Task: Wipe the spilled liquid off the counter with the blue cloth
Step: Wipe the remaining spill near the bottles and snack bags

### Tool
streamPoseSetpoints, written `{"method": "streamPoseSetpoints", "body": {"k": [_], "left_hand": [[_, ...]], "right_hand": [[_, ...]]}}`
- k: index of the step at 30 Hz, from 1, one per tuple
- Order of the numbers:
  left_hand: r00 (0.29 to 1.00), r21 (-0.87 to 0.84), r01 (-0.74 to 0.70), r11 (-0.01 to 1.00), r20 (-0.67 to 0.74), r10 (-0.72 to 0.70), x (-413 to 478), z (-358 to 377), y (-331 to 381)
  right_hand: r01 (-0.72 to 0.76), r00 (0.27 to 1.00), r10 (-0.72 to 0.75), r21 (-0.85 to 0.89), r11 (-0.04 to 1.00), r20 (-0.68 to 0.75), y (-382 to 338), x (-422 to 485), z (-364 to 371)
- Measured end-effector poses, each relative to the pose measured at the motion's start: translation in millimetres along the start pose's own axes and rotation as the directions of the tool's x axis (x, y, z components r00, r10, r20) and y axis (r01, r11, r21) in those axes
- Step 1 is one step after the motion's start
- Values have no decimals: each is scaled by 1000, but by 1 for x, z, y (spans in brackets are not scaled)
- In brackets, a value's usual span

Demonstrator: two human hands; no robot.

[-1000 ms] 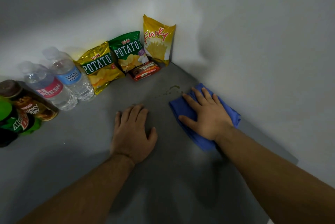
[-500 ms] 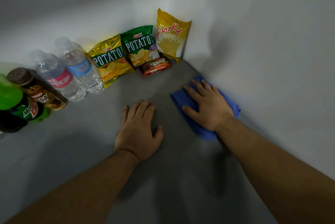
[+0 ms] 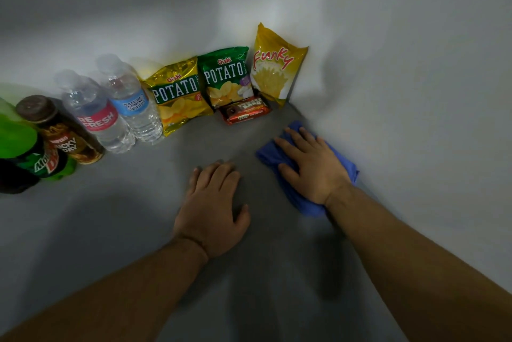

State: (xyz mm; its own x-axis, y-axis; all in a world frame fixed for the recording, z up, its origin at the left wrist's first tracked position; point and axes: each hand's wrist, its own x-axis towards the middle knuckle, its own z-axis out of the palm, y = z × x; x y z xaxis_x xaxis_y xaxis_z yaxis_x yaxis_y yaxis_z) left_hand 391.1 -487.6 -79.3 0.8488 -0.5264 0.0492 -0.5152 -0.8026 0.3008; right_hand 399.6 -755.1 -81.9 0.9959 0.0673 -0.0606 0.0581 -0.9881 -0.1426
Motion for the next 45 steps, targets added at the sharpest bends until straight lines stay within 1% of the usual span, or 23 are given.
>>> {"method": "streamPoseSetpoints", "body": {"k": [2, 4, 6, 8, 10, 11, 12, 16, 18, 20, 22, 23, 25, 27, 28, 31, 34, 36, 38, 40, 42, 43, 45], "left_hand": [[1000, -3, 0, 1000, 6, 0, 1, 0, 0], [1000, 0, 6, 1000, 17, -6, 1, 0, 0], [1000, -9, 14, 1000, 13, -14, 0, 0, 0], [1000, -31, 14, 999, -9, -14, -1, -2, 1], [999, -63, 11, 998, -39, -14, -1, -2, 1], [999, -81, 9, 997, -52, -14, -1, -1, 1], [998, -96, 6, 995, -67, -13, -1, 0, 0], [994, -154, 9, 988, -103, -25, -5, 0, -2], [989, -263, 10, 965, -142, -49, -10, -5, -3], [975, -451, 4, 893, -197, -104, -16, -15, -7], [959, -592, 23, 805, -213, -185, -26, -28, -20], [952, -609, 22, 793, -229, -203, -35, -34, -31], [946, -562, 19, 827, -257, -196, -61, -48, -60], [945, -492, 91, 866, -231, -230, -94, -62, -100], [944, -440, 134, 888, -216, -249, -111, -68, -121], [943, -284, 220, 933, -183, -278, -156, -84, -177], [929, -255, 251, 934, -207, -307, -184, -91, -209], [903, -319, 276, 907, -237, -358, -193, -94, -220], [856, -432, 304, 849, -268, -443, -199, -96, -232], [794, -576, 314, 755, -277, -541, -205, -99, -242], [736, -708, 291, 644, -264, -623, -210, -103, -253], [717, -756, 277, 594, -248, -651, -212, -104, -258], [709, -813, 254, 524, -211, -673, -217, -108, -269]], "right_hand": [[-93, 996, 93, -11, 996, 8, -14, 25, 3], [-118, 993, 118, -5, 993, 5, -33, 38, 7], [-69, 998, 69, 10, 998, 7, -51, 34, 10], [32, 999, -32, 25, 999, 22, -58, 14, 11], [99, 995, -100, 47, 994, 25, -51, -6, 10], [103, 994, -104, 65, 993, 11, -44, -12, 8], [79, 997, -79, 75, 994, -5, -39, -13, 7], [-172, 985, 172, 13, 985, -6, -51, 14, 9], [-239, 971, 239, -3, 971, 15, -71, 30, 10], [-225, 974, 225, 0, 974, 16, -93, 33, 14], [-120, 993, 119, 24, 993, 20, -114, 20, 18], [-34, 999, 34, 47, 998, 15, -122, 7, 20], [124, 992, -126, 97, 987, 8, -128, -19, 22], [182, 983, -182, 153, 971, -9, -122, -27, 18], [160, 987, -159, 157, 974, -21, -120, -26, 17], [-20, 999, 23, 83, 996, -28, -129, -3, 15], [-146, 989, 146, 40, 989, -7, -160, 25, 18], [-149, 989, 149, 39, 988, 0, -184, 37, 22], [-117, 993, 117, 36, 992, 7, -210, 42, 26], [-87, 996, 86, 38, 995, 12, -235, 42, 31], [-51, 999, 51, 47, 998, 15, -261, 40, 36], [-27, 1000, 26, 51, 998, 15, -274, 39, 37], [30, 1000, -30, 59, 998, 6, -303, 35, 42]]}}
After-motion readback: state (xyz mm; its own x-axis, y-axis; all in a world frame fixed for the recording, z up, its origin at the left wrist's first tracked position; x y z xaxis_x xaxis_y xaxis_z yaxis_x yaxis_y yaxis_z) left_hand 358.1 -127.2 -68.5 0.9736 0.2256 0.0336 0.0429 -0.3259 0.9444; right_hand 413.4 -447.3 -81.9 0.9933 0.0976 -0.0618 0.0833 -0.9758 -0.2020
